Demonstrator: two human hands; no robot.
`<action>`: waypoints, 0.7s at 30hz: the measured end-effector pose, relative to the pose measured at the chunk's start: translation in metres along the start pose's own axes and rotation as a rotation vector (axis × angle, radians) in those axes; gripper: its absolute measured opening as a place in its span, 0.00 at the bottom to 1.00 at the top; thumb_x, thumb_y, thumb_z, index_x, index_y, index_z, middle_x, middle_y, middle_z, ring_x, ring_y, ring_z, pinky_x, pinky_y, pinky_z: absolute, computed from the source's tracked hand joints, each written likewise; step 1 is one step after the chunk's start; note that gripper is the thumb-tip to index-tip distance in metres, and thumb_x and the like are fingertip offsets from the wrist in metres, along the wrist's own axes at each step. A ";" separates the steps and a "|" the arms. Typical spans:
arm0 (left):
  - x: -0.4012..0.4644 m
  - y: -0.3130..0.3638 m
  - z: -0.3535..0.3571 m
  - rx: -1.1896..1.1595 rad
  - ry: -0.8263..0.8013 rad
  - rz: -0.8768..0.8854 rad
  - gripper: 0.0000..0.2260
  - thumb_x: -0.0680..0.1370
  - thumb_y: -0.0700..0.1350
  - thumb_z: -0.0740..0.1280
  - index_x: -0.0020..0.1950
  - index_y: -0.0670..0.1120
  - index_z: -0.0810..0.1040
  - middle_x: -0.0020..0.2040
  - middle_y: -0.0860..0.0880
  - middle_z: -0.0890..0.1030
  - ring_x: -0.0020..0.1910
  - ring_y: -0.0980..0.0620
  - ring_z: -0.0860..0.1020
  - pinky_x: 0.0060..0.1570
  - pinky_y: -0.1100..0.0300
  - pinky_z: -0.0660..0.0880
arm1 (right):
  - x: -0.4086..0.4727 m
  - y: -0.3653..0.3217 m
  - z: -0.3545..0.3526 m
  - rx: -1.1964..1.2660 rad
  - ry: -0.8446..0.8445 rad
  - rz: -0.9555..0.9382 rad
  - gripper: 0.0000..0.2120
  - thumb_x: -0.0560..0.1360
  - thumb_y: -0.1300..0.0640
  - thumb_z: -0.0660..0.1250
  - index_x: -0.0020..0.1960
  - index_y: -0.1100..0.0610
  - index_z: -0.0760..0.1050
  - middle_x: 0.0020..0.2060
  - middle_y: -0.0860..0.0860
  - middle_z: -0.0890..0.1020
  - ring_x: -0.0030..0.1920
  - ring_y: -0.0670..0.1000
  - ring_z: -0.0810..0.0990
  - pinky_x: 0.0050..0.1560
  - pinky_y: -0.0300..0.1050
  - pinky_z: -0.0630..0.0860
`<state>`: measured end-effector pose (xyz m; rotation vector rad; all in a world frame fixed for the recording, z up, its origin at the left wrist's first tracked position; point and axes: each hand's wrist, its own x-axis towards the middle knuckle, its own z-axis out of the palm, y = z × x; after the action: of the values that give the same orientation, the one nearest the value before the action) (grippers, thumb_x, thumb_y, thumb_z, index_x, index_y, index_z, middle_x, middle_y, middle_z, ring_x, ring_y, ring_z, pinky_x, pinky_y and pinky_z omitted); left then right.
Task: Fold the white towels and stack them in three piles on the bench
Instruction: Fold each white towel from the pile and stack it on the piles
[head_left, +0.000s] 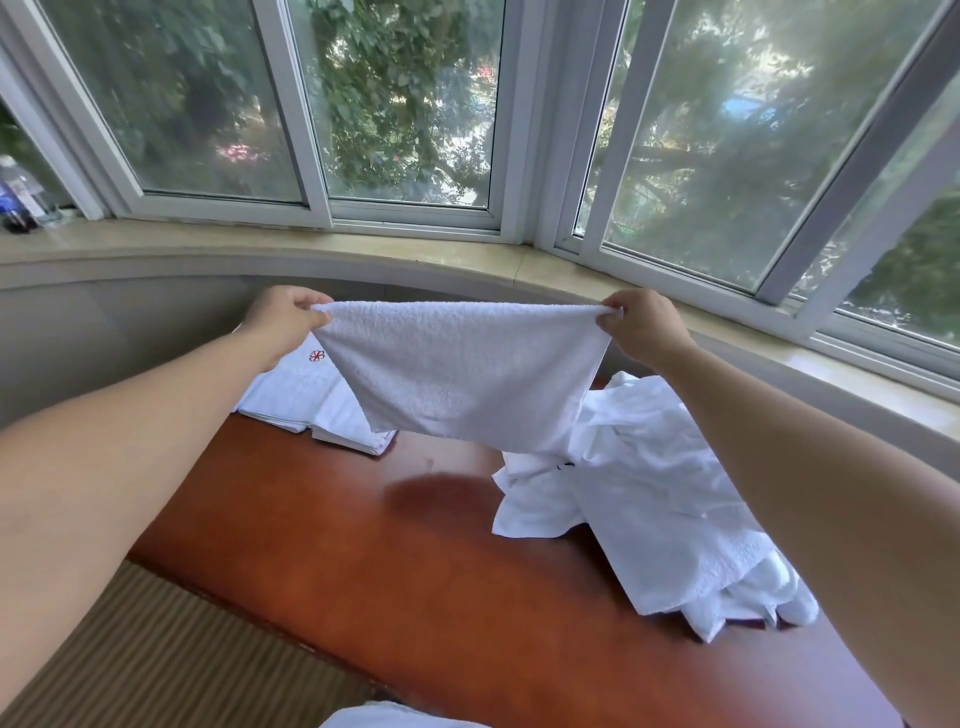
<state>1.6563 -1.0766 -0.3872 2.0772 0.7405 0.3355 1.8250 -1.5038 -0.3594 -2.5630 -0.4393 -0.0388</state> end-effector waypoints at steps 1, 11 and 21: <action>-0.002 -0.004 0.000 0.071 0.009 0.036 0.09 0.79 0.42 0.72 0.60 0.49 0.84 0.49 0.50 0.79 0.45 0.49 0.76 0.40 0.58 0.70 | -0.001 -0.001 0.001 -0.064 0.030 -0.032 0.12 0.79 0.56 0.67 0.59 0.56 0.83 0.54 0.54 0.80 0.56 0.58 0.79 0.49 0.44 0.70; -0.033 -0.042 -0.023 0.627 -0.478 0.007 0.05 0.78 0.45 0.73 0.53 0.52 0.83 0.51 0.51 0.81 0.45 0.54 0.77 0.42 0.62 0.70 | -0.027 0.006 0.024 0.014 -0.759 0.196 0.05 0.75 0.63 0.72 0.51 0.58 0.82 0.42 0.57 0.87 0.39 0.52 0.87 0.34 0.40 0.79; -0.010 -0.044 -0.030 0.467 -0.423 -0.167 0.01 0.74 0.42 0.65 0.44 0.47 0.75 0.41 0.46 0.70 0.35 0.48 0.65 0.31 0.55 0.64 | -0.012 -0.010 0.040 0.066 -0.778 0.539 0.12 0.61 0.58 0.72 0.42 0.55 0.74 0.29 0.49 0.69 0.25 0.49 0.66 0.24 0.36 0.59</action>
<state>1.6171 -1.0446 -0.4054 2.3829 0.7722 -0.4000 1.8082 -1.4792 -0.3899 -2.4568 0.0028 1.1598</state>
